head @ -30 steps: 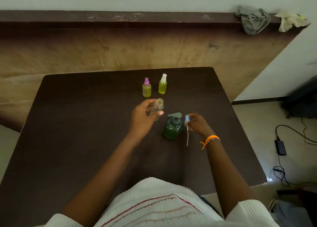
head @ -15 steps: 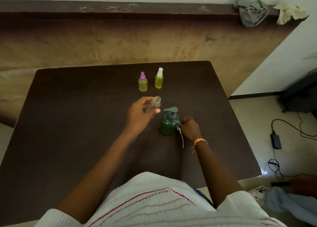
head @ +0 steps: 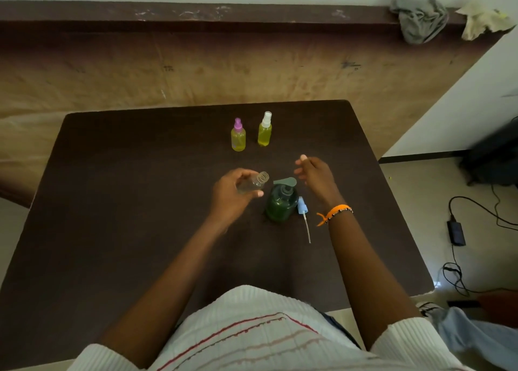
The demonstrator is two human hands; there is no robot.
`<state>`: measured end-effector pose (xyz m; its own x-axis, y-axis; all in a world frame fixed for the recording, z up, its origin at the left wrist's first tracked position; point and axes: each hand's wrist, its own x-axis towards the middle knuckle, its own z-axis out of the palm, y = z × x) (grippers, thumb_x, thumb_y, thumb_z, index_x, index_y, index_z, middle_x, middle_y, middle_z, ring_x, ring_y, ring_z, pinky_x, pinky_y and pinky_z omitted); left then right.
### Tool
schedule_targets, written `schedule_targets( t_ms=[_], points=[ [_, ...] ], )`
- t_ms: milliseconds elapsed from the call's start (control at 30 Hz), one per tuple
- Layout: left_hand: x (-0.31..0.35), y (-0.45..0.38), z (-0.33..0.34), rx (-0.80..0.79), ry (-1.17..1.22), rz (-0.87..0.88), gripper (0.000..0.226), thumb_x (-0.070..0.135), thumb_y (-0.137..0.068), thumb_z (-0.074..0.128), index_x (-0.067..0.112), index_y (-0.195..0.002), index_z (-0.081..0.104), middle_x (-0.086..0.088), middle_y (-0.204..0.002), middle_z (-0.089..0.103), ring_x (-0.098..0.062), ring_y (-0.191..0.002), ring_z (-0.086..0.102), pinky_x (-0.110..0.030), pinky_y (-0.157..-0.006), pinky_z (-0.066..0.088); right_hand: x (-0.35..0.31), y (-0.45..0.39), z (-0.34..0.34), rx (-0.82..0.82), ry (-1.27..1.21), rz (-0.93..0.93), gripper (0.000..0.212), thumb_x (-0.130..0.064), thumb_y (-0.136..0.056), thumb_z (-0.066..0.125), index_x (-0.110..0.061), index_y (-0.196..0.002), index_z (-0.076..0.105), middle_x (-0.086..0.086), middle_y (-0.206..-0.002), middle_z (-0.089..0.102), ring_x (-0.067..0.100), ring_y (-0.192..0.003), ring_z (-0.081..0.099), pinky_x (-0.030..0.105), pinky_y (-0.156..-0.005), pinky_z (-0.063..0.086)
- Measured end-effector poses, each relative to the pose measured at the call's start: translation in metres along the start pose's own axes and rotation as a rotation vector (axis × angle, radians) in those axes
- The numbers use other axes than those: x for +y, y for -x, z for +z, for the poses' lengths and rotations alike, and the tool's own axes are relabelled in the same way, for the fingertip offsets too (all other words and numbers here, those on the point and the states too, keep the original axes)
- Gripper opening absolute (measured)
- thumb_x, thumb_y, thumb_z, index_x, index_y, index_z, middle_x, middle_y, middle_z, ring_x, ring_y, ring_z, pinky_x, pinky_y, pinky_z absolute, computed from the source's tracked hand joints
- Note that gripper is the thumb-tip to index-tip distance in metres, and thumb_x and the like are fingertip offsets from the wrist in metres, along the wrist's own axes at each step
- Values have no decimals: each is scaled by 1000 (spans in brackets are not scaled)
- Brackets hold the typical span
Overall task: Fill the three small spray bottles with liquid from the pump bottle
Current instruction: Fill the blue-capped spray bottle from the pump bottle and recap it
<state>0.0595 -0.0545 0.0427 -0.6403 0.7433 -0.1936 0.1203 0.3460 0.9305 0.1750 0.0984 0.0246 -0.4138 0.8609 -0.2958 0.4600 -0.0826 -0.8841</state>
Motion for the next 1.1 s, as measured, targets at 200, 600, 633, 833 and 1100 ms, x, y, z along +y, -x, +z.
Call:
schedule_targets(
  t_ms=[200, 600, 633, 833, 1100],
  points=[
    [-7, -3, 6, -6, -104, 16, 41, 4, -59, 81, 20, -94, 67, -1, -101, 66, -16, -94, 61, -32, -86, 49, -29, 4, 29, -122, -35, -3, 37, -34, -102, 40, -9, -90, 64, 2, -76, 62, 14, -73, 57, 29, -75, 46],
    [-6, 1, 11, 7, -182, 103, 40, 8, -57, 83, 15, -94, 69, 4, -93, 61, -12, -86, 57, -22, -79, 44, -23, -3, 41, -181, 83, 171, 55, -44, -102, 33, -5, -87, 68, 8, -74, 64, 19, -73, 59, 32, -73, 46],
    [-9, 1, 12, 9, -179, 108, 41, 9, -56, 83, 15, -94, 69, 5, -91, 60, -13, -87, 57, -29, -84, 45, -20, -3, 42, -163, 101, 155, 54, -44, -101, 34, -7, -81, 67, 7, -72, 64, 18, -72, 59, 33, -75, 46],
    [-9, 3, 16, 4, -159, 111, 41, 8, -57, 82, 16, -94, 68, 8, -89, 58, -12, -86, 57, -36, -87, 45, -12, -2, 44, -14, 176, 75, 52, -45, -99, 39, -15, -63, 62, 6, -67, 64, 21, -71, 62, 36, -78, 48],
    [-12, 0, 17, -21, -161, 108, 41, 9, -59, 82, 16, -96, 68, 10, -91, 57, -15, -91, 59, -35, -89, 45, -9, -1, 48, 43, 252, 64, 49, -50, -96, 39, -20, -65, 62, 14, -92, 70, 31, -91, 64, 45, -89, 49]
  ],
)
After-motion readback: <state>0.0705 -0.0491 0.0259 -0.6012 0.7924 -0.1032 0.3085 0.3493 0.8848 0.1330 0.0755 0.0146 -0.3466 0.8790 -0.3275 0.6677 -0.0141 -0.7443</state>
